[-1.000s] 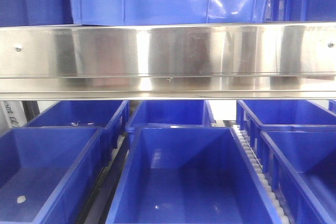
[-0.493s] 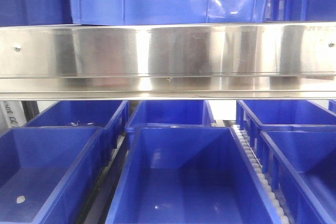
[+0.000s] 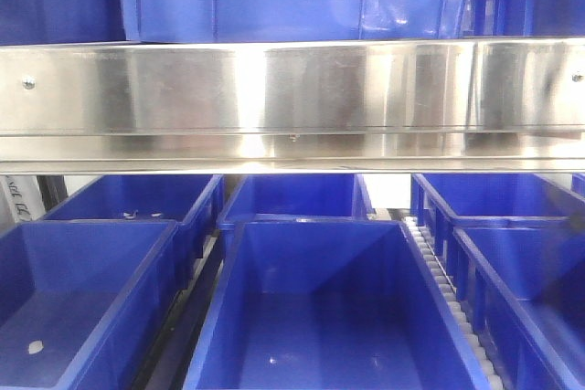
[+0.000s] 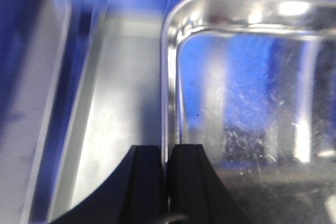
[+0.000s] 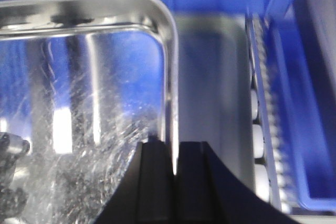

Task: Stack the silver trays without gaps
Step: 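Raise the tray and lower it onto the stacked silver trays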

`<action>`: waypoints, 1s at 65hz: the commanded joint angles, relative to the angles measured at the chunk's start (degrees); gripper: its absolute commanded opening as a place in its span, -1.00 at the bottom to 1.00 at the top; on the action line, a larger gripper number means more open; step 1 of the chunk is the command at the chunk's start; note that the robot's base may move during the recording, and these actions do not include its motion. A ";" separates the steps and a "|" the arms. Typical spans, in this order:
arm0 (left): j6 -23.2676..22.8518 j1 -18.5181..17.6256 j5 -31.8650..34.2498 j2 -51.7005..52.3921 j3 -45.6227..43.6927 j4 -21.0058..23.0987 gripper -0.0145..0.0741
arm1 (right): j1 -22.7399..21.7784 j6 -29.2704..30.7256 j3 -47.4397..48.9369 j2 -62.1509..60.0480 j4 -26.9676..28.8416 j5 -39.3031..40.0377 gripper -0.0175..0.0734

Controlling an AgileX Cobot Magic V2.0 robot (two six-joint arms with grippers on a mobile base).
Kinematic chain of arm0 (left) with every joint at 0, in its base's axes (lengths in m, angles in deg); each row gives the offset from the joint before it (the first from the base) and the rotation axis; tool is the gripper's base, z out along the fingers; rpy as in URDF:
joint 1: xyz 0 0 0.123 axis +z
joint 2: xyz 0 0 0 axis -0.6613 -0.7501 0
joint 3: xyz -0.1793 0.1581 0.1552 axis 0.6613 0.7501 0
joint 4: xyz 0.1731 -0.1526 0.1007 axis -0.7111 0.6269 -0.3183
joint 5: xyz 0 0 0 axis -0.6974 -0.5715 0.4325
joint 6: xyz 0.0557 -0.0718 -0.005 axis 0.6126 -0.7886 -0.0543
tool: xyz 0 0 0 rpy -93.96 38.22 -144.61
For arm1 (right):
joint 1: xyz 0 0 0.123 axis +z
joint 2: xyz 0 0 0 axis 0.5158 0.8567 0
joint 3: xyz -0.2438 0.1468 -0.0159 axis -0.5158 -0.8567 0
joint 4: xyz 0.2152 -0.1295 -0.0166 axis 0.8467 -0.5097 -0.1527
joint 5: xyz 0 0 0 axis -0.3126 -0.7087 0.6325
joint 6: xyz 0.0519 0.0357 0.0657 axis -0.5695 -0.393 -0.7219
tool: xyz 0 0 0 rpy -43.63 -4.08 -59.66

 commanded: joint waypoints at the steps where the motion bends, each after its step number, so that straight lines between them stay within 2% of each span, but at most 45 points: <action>1: 0.83 -0.34 2.72 -1.34 -0.34 2.13 -0.71 | 0.24 1.01 0.46 1.34 0.64 3.20 -0.79; 25: 0.83 -0.34 2.13 -2.98 -0.34 2.13 -0.70 | 0.24 1.01 0.46 3.19 0.75 0.91 -0.78; 31: 0.70 -0.34 2.13 -2.98 -0.34 2.01 -0.54 | 0.24 1.01 0.46 3.19 0.75 0.77 -0.56; 37: 0.26 -0.34 2.03 -2.98 -0.34 1.49 -0.19 | 0.24 1.01 0.46 3.19 0.42 0.68 -0.16; 41: 0.12 -0.34 1.63 -2.98 -0.34 0.47 0.03 | 0.24 1.01 0.46 3.19 -0.62 0.27 0.00; 44: -1.98 -0.34 0.53 -2.98 -0.34 -1.92 0.14 | 0.15 1.01 0.46 3.19 -1.08 -0.30 0.10; 48: -5.59 -0.34 -0.99 -2.98 -0.34 -5.37 0.18 | -0.10 1.01 0.46 3.19 -1.12 -0.82 0.12; 51: -6.11 -0.34 -1.95 -2.98 -0.34 -6.83 0.17 | -0.28 1.01 0.46 3.19 -1.12 -1.27 0.11; 61: -6.11 -0.34 -2.33 -2.77 -0.44 -6.76 0.16 | -0.41 1.01 0.46 3.19 -1.12 -1.92 0.11; 65: -5.95 -0.47 -2.68 -2.76 -1.09 -5.27 0.10 | -0.41 1.01 0.59 2.72 -1.12 -2.20 0.06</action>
